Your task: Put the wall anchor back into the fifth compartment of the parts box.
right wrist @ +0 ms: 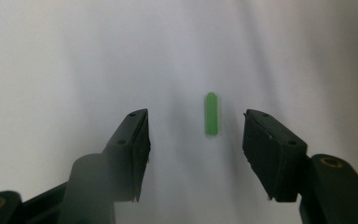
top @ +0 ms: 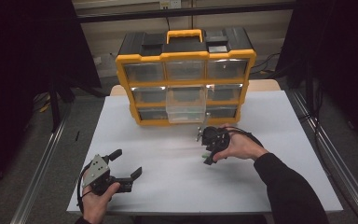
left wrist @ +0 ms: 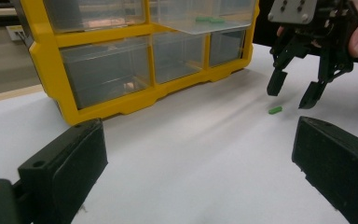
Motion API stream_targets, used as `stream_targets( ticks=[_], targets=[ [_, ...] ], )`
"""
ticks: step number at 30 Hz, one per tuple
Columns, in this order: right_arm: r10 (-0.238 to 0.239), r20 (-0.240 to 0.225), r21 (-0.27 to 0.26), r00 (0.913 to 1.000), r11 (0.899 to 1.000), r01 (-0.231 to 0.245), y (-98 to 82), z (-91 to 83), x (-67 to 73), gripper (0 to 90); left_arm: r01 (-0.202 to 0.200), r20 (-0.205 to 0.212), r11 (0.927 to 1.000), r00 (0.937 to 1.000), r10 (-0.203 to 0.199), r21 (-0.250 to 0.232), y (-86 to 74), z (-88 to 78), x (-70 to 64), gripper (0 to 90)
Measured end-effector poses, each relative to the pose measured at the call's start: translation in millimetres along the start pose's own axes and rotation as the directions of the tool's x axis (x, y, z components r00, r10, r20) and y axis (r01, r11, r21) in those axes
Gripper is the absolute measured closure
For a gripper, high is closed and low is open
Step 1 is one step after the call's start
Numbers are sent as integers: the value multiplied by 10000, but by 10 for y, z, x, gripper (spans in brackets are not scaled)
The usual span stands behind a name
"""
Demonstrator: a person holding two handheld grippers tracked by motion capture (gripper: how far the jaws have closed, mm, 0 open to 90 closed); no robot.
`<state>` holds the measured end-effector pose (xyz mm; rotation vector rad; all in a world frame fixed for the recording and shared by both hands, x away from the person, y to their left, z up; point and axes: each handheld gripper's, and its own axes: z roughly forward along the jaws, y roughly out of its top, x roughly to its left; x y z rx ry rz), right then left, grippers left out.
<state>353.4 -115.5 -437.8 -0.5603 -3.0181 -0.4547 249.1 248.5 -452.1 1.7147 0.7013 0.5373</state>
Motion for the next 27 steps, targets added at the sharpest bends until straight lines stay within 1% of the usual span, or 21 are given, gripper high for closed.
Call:
stream_targets(
  ticks=[1, 3, 4, 5, 7, 9, 10, 11, 12, 13, 15, 16, 17, 19, 20, 21, 22, 24, 26, 27],
  targets=[
    [63, -55, 90, 10000, 9999, -63, 5, 24, -4, 440, 2, 3, 10000, 10000, -2, -1, 0, 0, 0, 31],
    [-44, 13, 82, 10000, 10000, 44, 13, 61, -12, 465, 3, 1, 10000, 10000, -3, -4, 0, 0, 0, 31],
    [-90, -100, 231, 9999, 9997, 92, 26, 71, -17, 482, 8, 6, 10000, 10000, -8, -3, 0, 0, 0, 31],
    [151, -101, 236, 9998, 9996, -149, 30, 77, -1, 511, 83, 8, 9999, 10000, -83, -57, -1, 4, -6, 31],
    [109, 21, 328, 9999, 9994, -109, 42, 98, -10, 547, -9, -20, 10000, 10000, 9, 13, 1, 0, -3, 31],
    [54, -62, 468, 10000, 9989, -51, 51, 118, -23, 576, 73, 34, 10000, 10000, -73, -45, -1, 6, -6, 31],
    [174, -10, 430, 9998, 9989, -173, 50, 133, -18, 587, 76, 31, 10000, 10000, -75, -42, -1, 7, -7, 31],
    [69, -18, 519, 10000, 9986, -68, 58, 125, -27, 597, 75, 38, 10000, 10000, -74, -44, -1, 7, -8, 31],
    [127, -3, 448, 9999, 9989, -127, 58, 125, -24, 612, 70, 41, 10000, 10000, -70, -46, 0, 7, -8, 31],
    [128, -44, 524, 9999, 9985, -125, 66, 118, -31, 622, 73, 42, 10000, 10000, -73, -46, -1, 8, -8, 31],
    [20, 146, 510, 9999, 9987, -28, 79, 135, -37, 643, 72, 37, 10000, 10000, -72, -45, 0, 8, -7, 31],
    [185, 95, 748, 9998, 9970, -192, 92, 120, -25, 649, -10, 44, 10000, 10000, 10, 11, 1, 3, -1, 31],
    [-50, 150, 579, 9999, 9983, 41, 98, 136, -39, 661, -16, -7, 10000, 10000, 16, 31, 2, 2, -3, 31],
    [15, 268, 747, 9996, 9972, -35, 127, 139, -22, 676, -2, 51, 10000, 10000, 2, 6, 1, 3, -2, 31],
    [-109, 278, 767, 9996, 9970, 87, 134, 144, -30, 685, -7, -8, 10000, 10000, 7, 35, 3, 2, -4, 31],
    [-320, 272, 825, 9991, 9961, 296, 141, 146, -45, 695, -3, 55, 10000, 10000, 3, 1, 2, 4, -1, 31],
    [-162, 309, 846, 9994, 9963, 136, 152, 149, -24, 702, -11, -3, 10000, 10000, 11, 32, 3, 3, -3, 31],
    [-123, 335, 891, 9994, 9960, 93, 158, 148, -16, 727, -2, 54, 10000, 10000, 2, 5, 1, 5, -1, 31],
    [-312, 279, 932, 9991, 9952, 284, 161, 145, -18, 771, -2, 54, 10000, 10000, 2, 3, 1, 4, -1, 31],
    [-289, 232, 897, 9993, 9956, 267, 160, 148, -21, 783, -6, 48, 10000, 10000, 6, 8, 1, 5, -1, 31]
  ],
)
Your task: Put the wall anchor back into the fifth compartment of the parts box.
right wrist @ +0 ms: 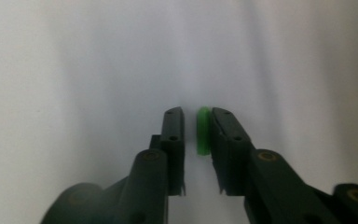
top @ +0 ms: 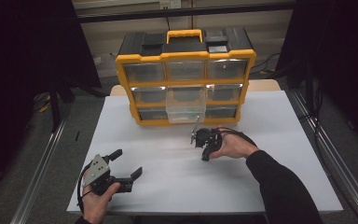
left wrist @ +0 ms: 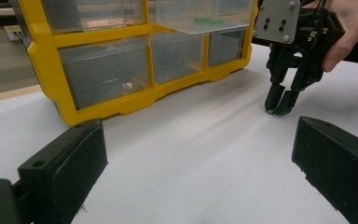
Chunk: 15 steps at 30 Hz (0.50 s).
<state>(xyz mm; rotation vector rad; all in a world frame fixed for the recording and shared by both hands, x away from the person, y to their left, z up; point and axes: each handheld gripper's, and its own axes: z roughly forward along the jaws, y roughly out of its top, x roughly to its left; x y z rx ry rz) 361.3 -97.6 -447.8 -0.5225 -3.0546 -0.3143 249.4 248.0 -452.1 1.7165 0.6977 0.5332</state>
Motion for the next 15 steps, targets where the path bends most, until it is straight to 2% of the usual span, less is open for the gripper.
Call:
stream_targets(
  ticks=[3, 7, 14, 15],
  targets=[
    [109, -90, -27, 9999, 9999, -109, -1, 2, -2, 845, 78, -4, 10000, 10000, -78, -46, -1, 4, -6, 31],
    [4, -101, -38, 9999, 10000, -4, 2, 4, -5, 847, -6, 4, 10000, 10000, 6, 7, 0, 0, 0, 31],
    [190, -121, -19, 9997, 9998, -190, -5, -7, 13, 849, 0, -1, 10000, 10000, 0, -1, 0, -2, 2, 31],
    [8, -167, -79, 9999, 10000, -10, -3, -6, 4, 849, 1, -4, 10000, 10000, -1, -4, 0, -2, 2, 31]
  ],
)
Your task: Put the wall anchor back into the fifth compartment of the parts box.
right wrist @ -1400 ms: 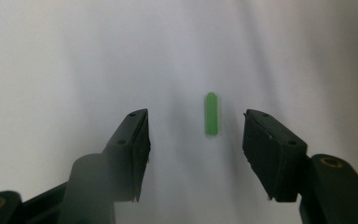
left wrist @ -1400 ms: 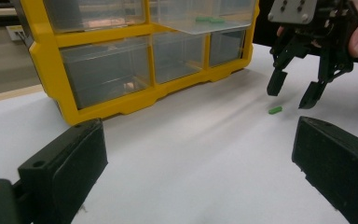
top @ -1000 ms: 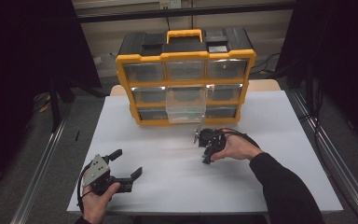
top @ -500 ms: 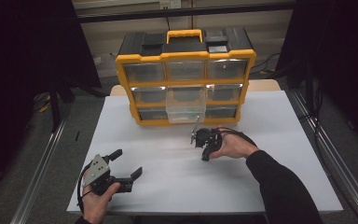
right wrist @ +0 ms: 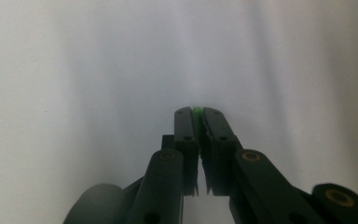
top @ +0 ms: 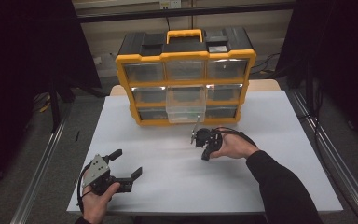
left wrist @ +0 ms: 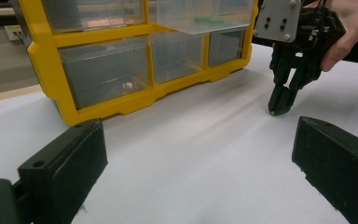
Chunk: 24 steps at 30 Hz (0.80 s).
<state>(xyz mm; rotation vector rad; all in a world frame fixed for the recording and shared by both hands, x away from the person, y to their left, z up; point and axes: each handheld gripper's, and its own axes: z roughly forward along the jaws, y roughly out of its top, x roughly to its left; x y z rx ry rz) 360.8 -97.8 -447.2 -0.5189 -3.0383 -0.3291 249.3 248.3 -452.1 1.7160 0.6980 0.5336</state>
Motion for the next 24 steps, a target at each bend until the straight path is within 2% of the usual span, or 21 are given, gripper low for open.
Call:
stream_targets(
  ticks=[2, 3, 4, 7, 10, 13, 15, 16, 19, 20, 21, 22, 24],
  targets=[
    [154, -14, -64, 9999, 9999, -154, -2, 1, 25, 849, -1, -5, 10000, 10000, 1, -15, 0, 0, -1, 31],
    [93, 0, -21, 10000, 10000, -93, -5, -1, 29, 849, 2, 7, 10000, 10000, -2, -16, 0, 0, -1, 30],
    [-112, -2, -196, 9999, 9997, 112, -8, 7, 15, 849, 2, 14, 10000, 10000, -2, -10, 1, 0, 0, 31],
    [-7, -81, -199, 10000, 9998, 6, -19, -29, 29, 849, -11, -37, 10000, 10000, 11, -2, 2, -2, -2, 31],
    [27, -13, -447, 10000, 9990, -28, -37, -84, 35, 849, -4, -34, 10000, 10000, 4, 17, 1, -2, -3, 31],
    [-191, 36, -698, 9998, 9974, 193, -59, -146, 49, 849, 0, -41, 10000, 10000, 0, 2, 3, -2, -5, 31],
    [62, 30, -772, 10000, 9970, -60, -79, -191, 85, 849, 4, -44, 10000, 10000, -4, 10, 2, -1, -5, 31],
    [-40, 13, -867, 10000, 9962, 41, -87, -211, 79, 849, -4, -7, 10000, 10000, 4, 19, 1, 1, -3, 31],
    [205, -20, -966, 9998, 9951, -206, -111, -281, 85, 849, -27, -72, 10000, 10000, 27, 4, 4, -1, -4, 31],
    [-137, 49, -1189, 9999, 9928, 142, -114, -288, 60, 849, 8, -12, 10000, 10000, -8, -34, 1, 1, 1, 31],
    [37, 30, -1230, 10000, 9924, -33, -123, -303, 70, 849, 21, -36, 10000, 10000, -21, -10, 0, 0, 1, 31],
    [-102, 55, -1368, 9999, 9905, 109, -130, -316, 57, 849, -9, -30, 10000, 10000, 9, 2, -1, 0, 1, 31],
    [34, -18, -1488, 10000, 9889, -36, -142, -358, 59, 849, -12, -18, 10000, 10000, 12, -5, 0, 1, 0, 31]
  ],
)
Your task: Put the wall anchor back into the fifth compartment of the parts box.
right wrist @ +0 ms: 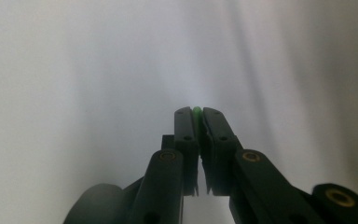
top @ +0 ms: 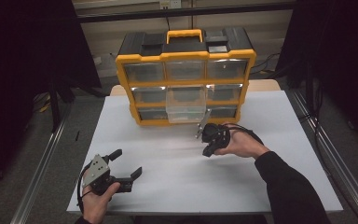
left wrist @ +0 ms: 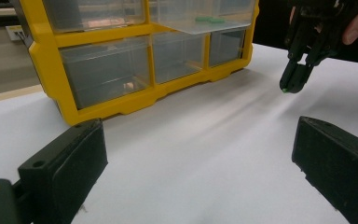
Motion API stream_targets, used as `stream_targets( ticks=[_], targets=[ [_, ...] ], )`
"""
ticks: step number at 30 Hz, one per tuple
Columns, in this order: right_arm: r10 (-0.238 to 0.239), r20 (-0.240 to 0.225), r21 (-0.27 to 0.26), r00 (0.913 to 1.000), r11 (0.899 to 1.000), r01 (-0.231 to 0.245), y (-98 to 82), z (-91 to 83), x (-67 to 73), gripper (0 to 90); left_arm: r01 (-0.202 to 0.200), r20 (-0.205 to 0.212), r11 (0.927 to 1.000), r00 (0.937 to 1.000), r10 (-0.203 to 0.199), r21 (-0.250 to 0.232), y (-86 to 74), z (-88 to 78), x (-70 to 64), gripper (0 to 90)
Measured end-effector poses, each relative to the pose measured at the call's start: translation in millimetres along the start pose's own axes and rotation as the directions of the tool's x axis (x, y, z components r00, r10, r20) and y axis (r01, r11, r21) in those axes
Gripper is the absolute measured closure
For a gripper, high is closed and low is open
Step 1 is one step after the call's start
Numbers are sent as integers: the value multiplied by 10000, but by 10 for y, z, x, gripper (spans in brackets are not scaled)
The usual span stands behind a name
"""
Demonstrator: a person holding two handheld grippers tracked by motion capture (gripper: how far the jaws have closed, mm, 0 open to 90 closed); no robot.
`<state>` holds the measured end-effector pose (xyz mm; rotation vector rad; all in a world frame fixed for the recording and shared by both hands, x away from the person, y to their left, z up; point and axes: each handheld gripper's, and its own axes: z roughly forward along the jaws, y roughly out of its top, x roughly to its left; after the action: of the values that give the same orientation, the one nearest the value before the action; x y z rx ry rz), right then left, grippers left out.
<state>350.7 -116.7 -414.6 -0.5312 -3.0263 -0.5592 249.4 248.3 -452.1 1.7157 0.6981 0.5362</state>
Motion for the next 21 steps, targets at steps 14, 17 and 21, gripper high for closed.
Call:
stream_targets(
  ticks=[14, 17, 21],
  targets=[
    [-133, 192, -737, 9997, 9972, 146, 80, -297, 6, 849, 4, -57, 10000, 10000, -4, 7, 2, -2, -4, 31],
    [-317, 288, -850, 9991, 9958, 340, 98, -334, 6, 849, 28, -44, 10000, 10000, -28, -11, 3, 0, -9, 31],
    [-530, 347, -980, 9980, 9936, 562, 129, -382, 23, 849, 12, -51, 10000, 10000, -11, 25, 3, 0, -6, 31]
  ],
)
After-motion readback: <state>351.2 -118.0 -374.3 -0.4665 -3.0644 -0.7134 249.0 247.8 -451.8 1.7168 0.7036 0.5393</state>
